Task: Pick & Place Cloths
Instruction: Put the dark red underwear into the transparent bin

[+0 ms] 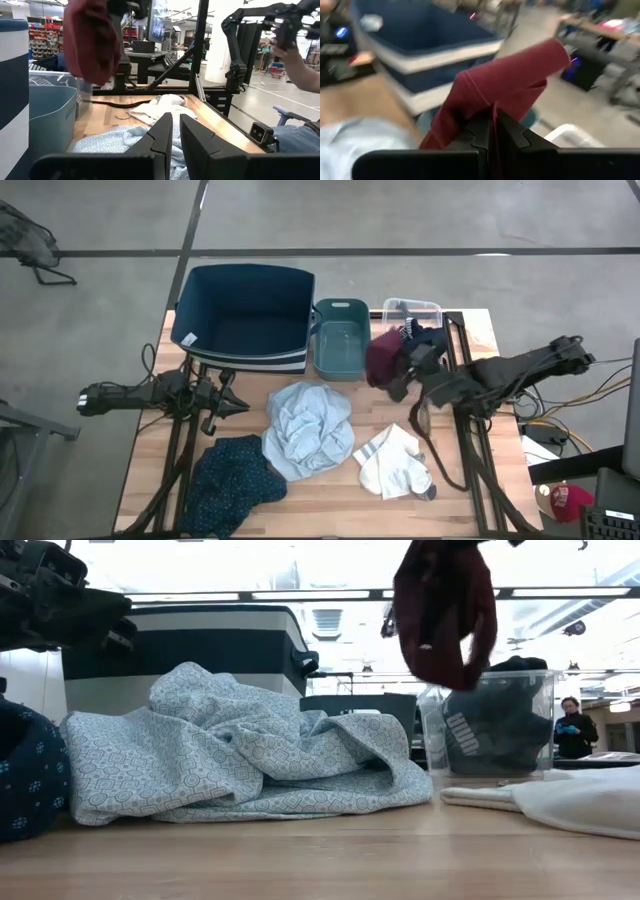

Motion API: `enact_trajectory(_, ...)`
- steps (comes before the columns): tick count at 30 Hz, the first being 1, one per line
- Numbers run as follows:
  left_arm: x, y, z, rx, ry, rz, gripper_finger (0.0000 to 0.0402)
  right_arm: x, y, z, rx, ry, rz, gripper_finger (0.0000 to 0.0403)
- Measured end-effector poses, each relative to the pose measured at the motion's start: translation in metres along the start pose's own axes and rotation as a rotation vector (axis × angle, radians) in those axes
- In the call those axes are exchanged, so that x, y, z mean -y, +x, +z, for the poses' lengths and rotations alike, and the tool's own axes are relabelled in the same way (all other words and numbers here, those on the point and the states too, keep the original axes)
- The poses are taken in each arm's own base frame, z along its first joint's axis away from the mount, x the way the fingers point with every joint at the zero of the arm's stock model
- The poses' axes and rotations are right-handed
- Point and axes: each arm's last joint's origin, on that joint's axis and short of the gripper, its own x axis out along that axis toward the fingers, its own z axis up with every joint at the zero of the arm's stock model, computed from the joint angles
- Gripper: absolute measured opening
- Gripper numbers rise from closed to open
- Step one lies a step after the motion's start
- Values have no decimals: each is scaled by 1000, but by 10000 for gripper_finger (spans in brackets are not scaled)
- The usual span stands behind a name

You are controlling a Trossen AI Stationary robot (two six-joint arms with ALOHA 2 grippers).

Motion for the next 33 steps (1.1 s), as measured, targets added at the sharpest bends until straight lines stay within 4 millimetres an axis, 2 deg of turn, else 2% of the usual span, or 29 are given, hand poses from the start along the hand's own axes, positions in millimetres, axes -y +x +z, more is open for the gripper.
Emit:
enact_trajectory(9,0,0,0,0,0,0,41,43,-22,37,197,-9,-306,12)
enact_trajectory(15,0,0,0,0,0,0,39,64,-13,44,185,-7,-435,15)
enact_trajectory(18,0,0,0,0,0,0,40,69,-5,42,171,13,-439,15)
enact_trajectory(21,0,0,0,0,0,0,41,75,8,33,124,8,-474,11)
enact_trajectory(25,0,0,0,0,0,0,39,85,23,11,24,41,-501,14)
enact_trajectory(33,0,0,0,0,0,0,40,96,64,-47,-256,76,-473,11)
